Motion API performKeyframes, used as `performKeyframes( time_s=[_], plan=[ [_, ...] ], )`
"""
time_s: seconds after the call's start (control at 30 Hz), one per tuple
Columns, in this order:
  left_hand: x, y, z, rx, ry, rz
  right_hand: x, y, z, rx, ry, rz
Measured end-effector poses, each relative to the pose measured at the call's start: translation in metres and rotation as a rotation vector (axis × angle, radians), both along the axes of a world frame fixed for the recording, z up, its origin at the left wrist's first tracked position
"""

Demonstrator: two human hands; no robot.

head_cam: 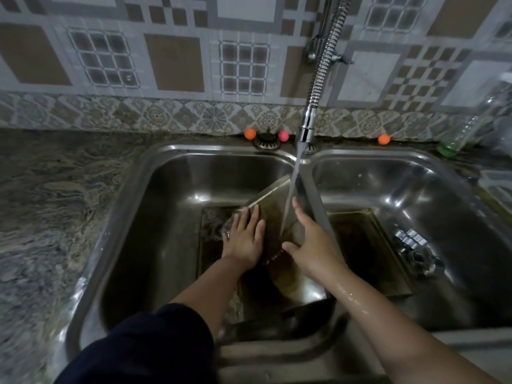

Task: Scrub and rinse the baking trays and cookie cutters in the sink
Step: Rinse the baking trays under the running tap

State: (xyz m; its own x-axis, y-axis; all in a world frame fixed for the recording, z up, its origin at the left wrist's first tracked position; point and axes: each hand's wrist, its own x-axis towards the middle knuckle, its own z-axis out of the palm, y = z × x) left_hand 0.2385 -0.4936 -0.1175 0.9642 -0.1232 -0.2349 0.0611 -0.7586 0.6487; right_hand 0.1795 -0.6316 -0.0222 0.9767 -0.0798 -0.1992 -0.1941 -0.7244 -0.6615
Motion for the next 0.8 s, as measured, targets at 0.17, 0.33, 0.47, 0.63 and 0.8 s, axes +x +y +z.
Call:
performKeyframes(
  time_s=[0.17, 0.33, 0.47, 0.63, 0.8],
  plan=[
    [-0.025, 0.011, 0.004, 0.071, 0.046, -0.002, -0.008, -0.003, 0.004, 0.072, 0.048, 0.009],
    [-0.048, 0.025, 0.019, 0.030, 0.166, 0.081, -0.016, -0.008, 0.006, 0.175, 0.113, -0.061],
    [-0.062, 0.035, 0.032, -0.019, 0.262, 0.096, -0.017, -0.011, 0.005, 0.203, 0.196, -0.085],
    [-0.072, 0.048, 0.036, -0.256, 0.236, 0.252, -0.013, -0.009, -0.003, 0.200, 0.218, -0.019],
    [-0.074, 0.053, 0.036, -0.506, 0.103, 0.397, 0.000, -0.007, -0.013, 0.096, 0.234, 0.102]
  ],
)
